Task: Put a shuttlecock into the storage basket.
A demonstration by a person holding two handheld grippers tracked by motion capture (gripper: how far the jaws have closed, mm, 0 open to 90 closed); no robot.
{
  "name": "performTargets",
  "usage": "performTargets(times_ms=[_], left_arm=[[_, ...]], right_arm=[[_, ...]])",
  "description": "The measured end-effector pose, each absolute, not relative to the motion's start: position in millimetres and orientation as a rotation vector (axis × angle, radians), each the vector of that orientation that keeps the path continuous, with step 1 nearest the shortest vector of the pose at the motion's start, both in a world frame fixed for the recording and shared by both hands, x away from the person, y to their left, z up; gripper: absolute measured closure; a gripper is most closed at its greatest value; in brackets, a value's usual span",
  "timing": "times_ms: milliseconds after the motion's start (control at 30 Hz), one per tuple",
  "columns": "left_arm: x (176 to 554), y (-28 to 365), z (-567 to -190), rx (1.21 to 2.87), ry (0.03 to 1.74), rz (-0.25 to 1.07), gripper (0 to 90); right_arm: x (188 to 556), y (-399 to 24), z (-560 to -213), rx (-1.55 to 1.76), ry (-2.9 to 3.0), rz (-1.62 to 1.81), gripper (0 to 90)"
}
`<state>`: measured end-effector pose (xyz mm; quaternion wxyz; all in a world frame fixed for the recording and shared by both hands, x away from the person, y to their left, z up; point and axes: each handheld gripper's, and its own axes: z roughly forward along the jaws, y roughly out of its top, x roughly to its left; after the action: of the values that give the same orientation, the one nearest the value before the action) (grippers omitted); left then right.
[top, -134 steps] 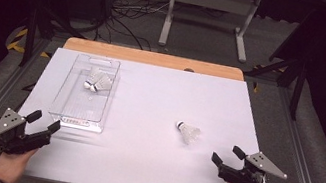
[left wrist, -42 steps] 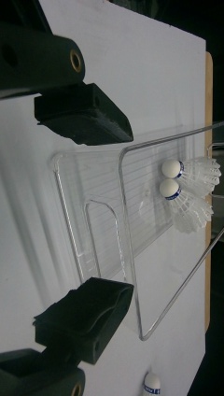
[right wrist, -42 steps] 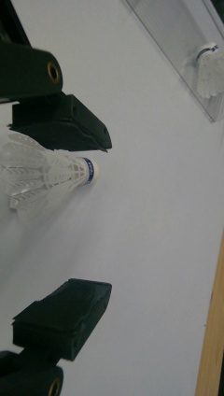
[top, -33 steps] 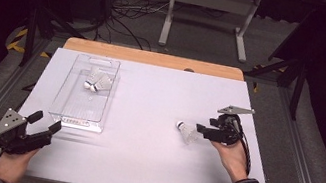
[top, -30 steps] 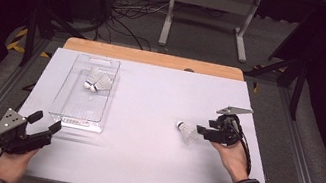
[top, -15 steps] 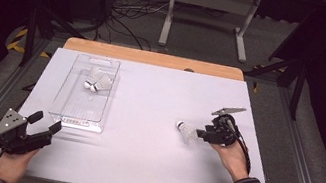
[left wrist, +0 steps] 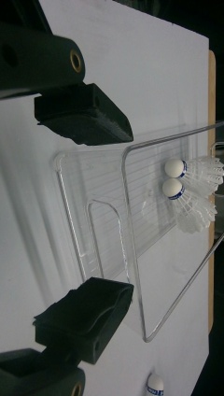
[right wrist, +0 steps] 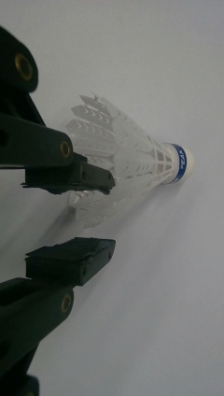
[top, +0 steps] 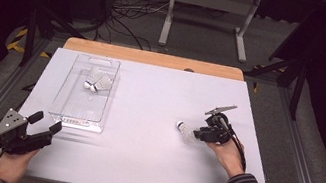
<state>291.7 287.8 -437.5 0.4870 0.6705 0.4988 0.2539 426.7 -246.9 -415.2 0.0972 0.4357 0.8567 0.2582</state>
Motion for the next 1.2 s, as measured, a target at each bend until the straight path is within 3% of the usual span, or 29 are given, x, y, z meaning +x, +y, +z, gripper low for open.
performTargets(times_ms=[667,1200], left_arm=[[292.2,287.4,-437.9,1.640,1.213,0.617,24.4],[292.7,287.5,-438.0,1.636,1.215,0.617,24.3]], right_arm=[[432.4,-242.0,-421.7,1.281,2.592,0.762,83.8],[432.1,-240.6,-420.7,1.249,2.626,0.775,89.7]])
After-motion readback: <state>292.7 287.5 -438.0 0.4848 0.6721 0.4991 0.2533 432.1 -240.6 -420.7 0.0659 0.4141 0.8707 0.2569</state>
